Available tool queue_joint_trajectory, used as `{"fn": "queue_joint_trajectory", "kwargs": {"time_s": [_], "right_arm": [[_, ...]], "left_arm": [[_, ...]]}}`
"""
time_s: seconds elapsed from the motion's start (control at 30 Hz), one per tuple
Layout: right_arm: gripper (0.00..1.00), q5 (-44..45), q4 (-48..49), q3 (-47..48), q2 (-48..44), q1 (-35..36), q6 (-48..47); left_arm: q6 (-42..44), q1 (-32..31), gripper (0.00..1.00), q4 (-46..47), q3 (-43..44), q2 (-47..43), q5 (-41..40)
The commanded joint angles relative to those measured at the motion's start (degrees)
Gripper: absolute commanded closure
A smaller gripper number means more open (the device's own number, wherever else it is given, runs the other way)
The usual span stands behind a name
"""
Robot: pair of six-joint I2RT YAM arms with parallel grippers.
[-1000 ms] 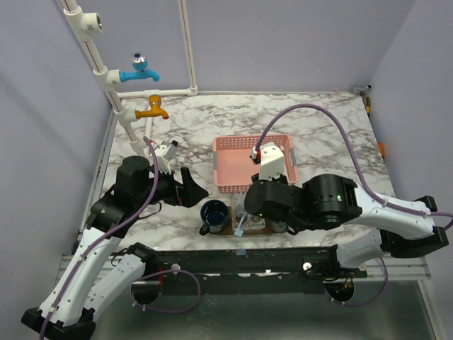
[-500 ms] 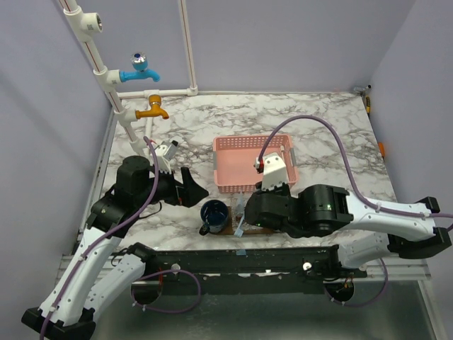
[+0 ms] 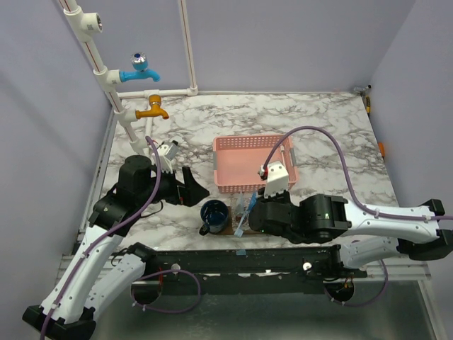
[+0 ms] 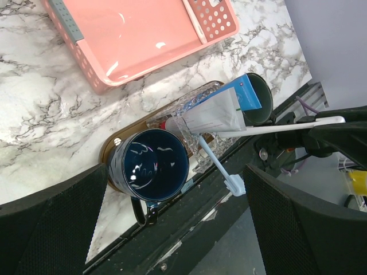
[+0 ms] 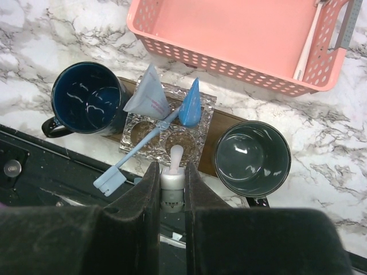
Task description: Prepare toiletry sets of a toothbrush and toothpaste on the tray
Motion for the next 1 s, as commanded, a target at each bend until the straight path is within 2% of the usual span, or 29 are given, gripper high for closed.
{"fn": "queue_joint_trajectory", "kwargs": {"time_s": [0.0, 0.53, 0.97], "right_arm": [[1.00, 3.7, 5.2, -3.5, -2.5, 0.4, 2.3], [1.00, 10.2, 14.2, -17.3, -10.2, 0.4, 11.0], [1.00, 12.0, 18.7, -23.2, -11.8, 0.4, 15.6]], "left_arm": [[0.4, 0.4, 0.01, 1.2, -0.9, -0.3, 1.5], [-0.5, 0.4, 0.01, 1.8, -0.9, 0.6, 2.0], [-1.3, 0.4, 0.01, 2.4, -0.8, 1.2, 2.9]]}}
